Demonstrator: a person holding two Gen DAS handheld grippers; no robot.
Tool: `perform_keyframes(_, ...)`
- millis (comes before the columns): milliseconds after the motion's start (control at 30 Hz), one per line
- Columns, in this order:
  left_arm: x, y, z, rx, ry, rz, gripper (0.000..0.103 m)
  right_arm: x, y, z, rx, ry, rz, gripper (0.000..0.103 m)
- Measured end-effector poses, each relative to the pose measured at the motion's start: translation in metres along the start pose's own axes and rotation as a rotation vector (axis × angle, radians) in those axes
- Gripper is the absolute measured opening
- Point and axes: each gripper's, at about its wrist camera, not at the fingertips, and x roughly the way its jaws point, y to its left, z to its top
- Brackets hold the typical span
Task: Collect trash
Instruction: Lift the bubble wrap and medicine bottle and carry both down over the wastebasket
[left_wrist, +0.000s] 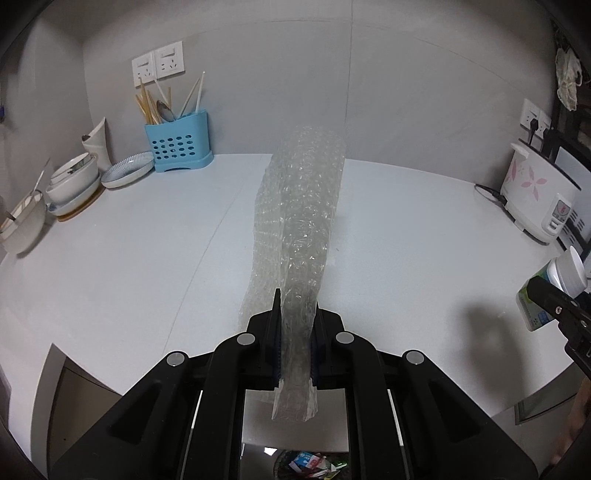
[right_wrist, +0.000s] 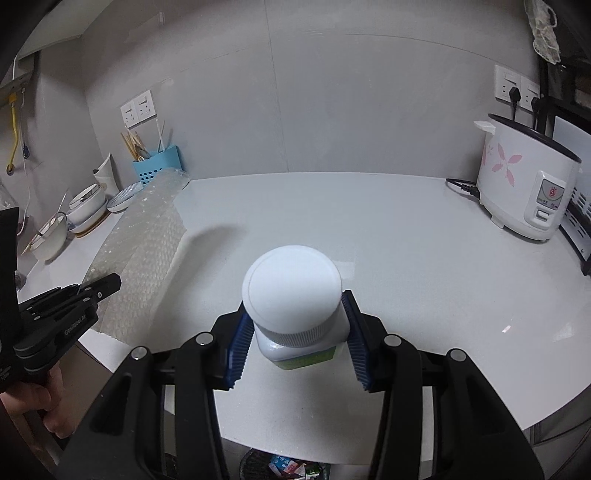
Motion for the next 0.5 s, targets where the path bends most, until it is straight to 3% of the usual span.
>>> perform_keyframes(500,-0.097,-0.011,-0.067,0.01,-0.114,-0.058,0.01,-0.07,0.028,-0.056,-0.045,-0.09,-0.021,0.043)
